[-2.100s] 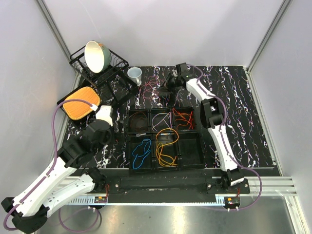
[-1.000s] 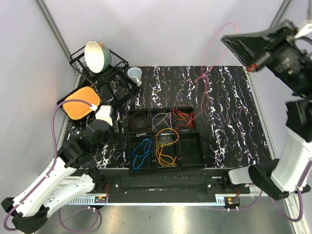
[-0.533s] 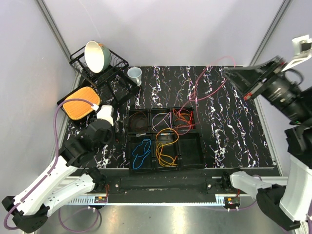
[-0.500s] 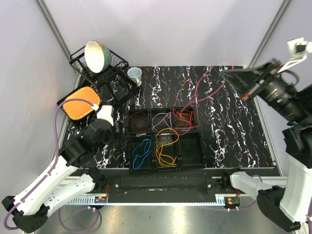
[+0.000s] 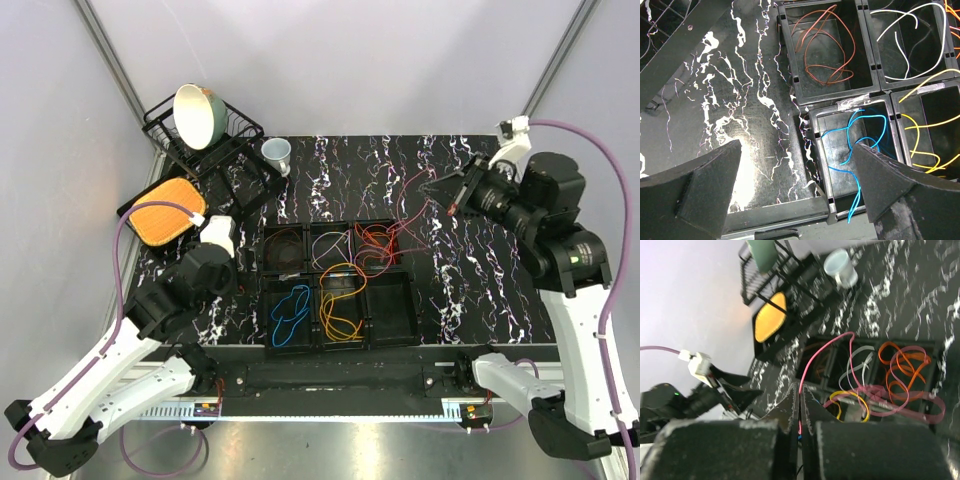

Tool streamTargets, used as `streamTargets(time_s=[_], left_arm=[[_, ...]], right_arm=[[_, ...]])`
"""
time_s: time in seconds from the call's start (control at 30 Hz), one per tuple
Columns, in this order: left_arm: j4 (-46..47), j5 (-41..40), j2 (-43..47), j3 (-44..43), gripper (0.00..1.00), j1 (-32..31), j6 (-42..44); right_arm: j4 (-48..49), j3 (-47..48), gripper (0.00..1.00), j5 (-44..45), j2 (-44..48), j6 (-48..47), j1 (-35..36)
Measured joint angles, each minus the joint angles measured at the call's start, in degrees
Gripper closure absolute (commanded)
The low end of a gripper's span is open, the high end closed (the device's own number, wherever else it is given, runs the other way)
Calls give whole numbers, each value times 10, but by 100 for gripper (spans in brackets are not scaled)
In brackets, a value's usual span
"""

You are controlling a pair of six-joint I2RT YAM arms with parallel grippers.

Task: Untangle the cables

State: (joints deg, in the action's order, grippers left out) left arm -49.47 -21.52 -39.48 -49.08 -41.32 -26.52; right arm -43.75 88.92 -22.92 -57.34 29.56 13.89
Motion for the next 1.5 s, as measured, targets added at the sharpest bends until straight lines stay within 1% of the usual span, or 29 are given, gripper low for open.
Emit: streamTargets(time_s=[0.2, 0.33, 0.47, 0.67, 0.77, 0.83, 0.93, 1.1, 1.33, 1.5], left_arm=[[0, 0, 0, 0, 4, 0, 0], [0, 0, 0, 0, 4, 0, 0], [0, 0, -3, 0, 4, 0, 0], [0, 0, -5, 0, 4, 0, 0], [0, 0, -7, 0, 4, 0, 0], [0, 0, -7, 0, 4, 0, 0], [0, 0, -7, 0, 4, 0, 0], [0, 0, -7, 0, 5, 0, 0], [0, 0, -7, 0, 5, 0, 0], [0, 0, -7, 0, 5, 0, 0]], right_arm=[[7, -93, 100, -8, 21, 9, 0], [10, -146, 100, -36, 27, 22, 0], [7, -145, 100, -69, 30, 22, 0], [10, -92, 100, -143, 39, 22, 0], [12, -95, 100, -170, 55, 22, 0], [12, -124, 100, -170, 72, 22, 0], [3, -193, 100, -165, 97, 25, 0], [-22, -298, 100, -128, 105, 33, 0], [-27, -372, 100, -93, 107, 33, 0], [-15, -421, 100, -68, 79, 32, 0]])
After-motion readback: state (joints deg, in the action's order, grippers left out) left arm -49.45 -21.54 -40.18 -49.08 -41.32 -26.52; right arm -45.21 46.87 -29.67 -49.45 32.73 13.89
